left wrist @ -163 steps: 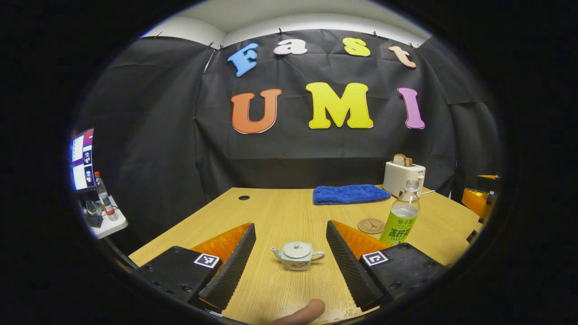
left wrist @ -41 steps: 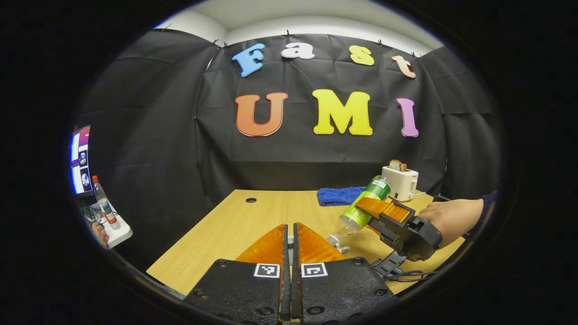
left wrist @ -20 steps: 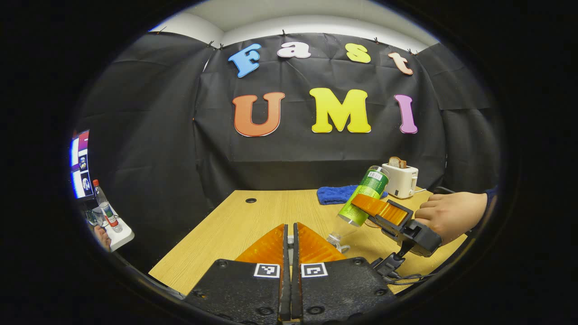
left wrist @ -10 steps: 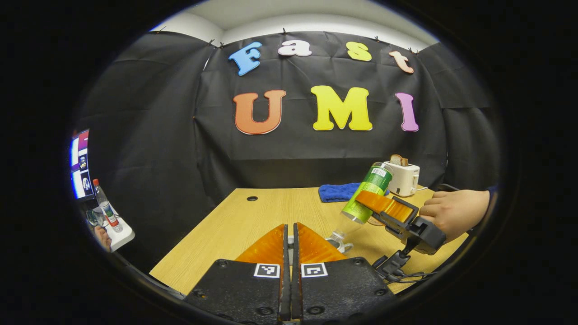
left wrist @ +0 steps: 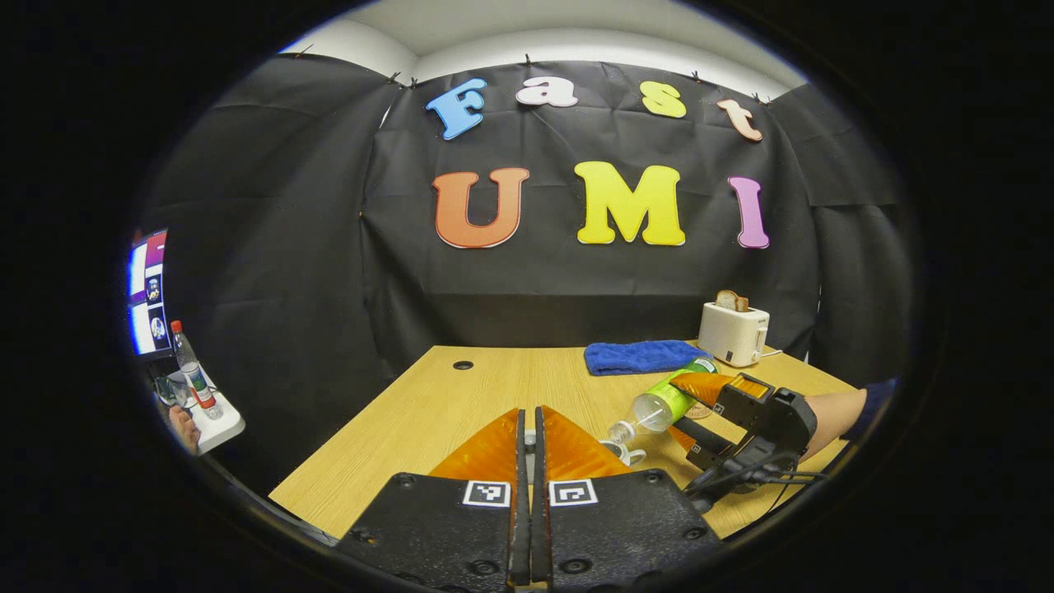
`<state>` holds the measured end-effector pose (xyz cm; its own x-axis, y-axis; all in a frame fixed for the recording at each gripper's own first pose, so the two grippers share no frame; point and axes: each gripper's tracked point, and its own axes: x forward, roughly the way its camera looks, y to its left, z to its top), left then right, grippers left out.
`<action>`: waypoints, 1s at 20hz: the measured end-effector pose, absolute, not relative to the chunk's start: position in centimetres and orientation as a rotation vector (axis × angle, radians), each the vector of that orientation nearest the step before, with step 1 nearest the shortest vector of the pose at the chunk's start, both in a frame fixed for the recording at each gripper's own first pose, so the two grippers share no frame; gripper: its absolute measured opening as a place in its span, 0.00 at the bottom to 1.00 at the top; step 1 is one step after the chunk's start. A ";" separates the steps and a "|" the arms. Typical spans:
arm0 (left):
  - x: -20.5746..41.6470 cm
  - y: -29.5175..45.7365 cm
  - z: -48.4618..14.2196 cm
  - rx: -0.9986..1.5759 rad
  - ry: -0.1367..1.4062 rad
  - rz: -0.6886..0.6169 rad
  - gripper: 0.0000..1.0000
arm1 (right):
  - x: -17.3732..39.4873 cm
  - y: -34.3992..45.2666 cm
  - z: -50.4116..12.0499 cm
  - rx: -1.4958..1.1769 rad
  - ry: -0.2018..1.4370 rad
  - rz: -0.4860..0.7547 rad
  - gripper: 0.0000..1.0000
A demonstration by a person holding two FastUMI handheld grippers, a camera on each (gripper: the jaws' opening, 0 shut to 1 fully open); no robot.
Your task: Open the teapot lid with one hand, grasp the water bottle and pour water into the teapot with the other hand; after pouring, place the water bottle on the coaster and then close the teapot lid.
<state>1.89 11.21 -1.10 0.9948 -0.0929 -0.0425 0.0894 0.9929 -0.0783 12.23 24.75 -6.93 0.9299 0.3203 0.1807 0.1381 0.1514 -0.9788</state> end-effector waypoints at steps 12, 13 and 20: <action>2.1 10.4 -1.4 -0.082 0.051 -0.113 0.03 | 16.7 19.3 0.0 -0.507 -0.137 0.168 0.74; 2.2 10.0 -1.4 -0.086 0.053 -0.124 0.03 | 17.6 18.4 0.6 -0.446 -0.125 0.150 0.74; 2.0 8.4 -1.2 -0.068 0.047 -0.167 0.04 | 23.4 14.2 -3.0 -0.045 0.108 0.061 0.76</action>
